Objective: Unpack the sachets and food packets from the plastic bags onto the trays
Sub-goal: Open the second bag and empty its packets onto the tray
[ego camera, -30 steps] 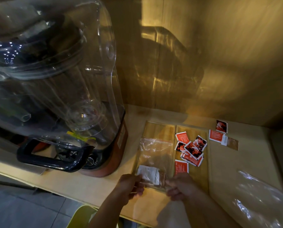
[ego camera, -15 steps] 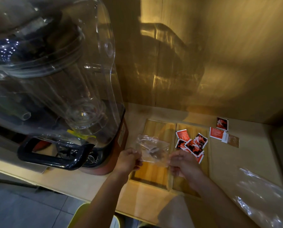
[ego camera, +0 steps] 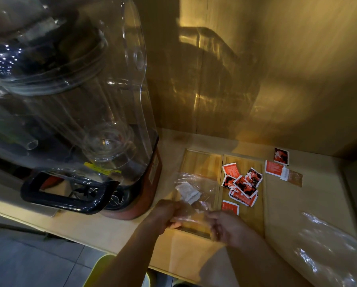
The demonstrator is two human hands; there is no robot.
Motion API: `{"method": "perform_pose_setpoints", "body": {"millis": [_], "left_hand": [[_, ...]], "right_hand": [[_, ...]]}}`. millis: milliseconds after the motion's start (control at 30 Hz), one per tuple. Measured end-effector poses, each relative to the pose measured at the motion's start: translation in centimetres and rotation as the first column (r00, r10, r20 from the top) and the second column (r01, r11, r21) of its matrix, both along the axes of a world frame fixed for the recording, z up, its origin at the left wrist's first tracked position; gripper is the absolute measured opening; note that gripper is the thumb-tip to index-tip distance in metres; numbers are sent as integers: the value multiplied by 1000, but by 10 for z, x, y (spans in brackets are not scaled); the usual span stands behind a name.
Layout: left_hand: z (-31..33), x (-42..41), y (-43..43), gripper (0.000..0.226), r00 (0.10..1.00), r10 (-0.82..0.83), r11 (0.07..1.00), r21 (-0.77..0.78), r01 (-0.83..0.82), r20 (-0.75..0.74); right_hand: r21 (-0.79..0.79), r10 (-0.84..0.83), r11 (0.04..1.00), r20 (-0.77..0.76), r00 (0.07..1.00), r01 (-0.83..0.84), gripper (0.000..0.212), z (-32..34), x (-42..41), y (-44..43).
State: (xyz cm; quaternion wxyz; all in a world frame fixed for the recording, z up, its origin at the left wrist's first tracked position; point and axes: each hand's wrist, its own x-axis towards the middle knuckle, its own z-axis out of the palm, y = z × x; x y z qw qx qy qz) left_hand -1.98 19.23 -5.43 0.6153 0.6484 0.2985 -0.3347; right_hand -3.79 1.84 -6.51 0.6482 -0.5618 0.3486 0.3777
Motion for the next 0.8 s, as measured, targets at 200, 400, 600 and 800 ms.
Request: {"method": "perform_pose_setpoints", "body": {"millis": [200, 400, 600, 800], "left_hand": [[23, 23, -2, 18, 962, -31, 1000, 9, 30, 271], [10, 10, 14, 32, 975, -141, 990, 21, 139, 169], [2, -7, 9, 23, 994, -93, 995, -43, 91, -48], [31, 12, -8, 35, 997, 13, 1000, -19, -12, 75]], "right_hand": [[152, -141, 983, 234, 962, 108, 12, 22, 17, -13], [74, 133, 987, 148, 980, -145, 18, 23, -1, -20], [49, 24, 999, -3, 1000, -23, 43, 2, -5, -7], [138, -148, 981, 70, 986, 138, 30, 18, 19, -5]]}}
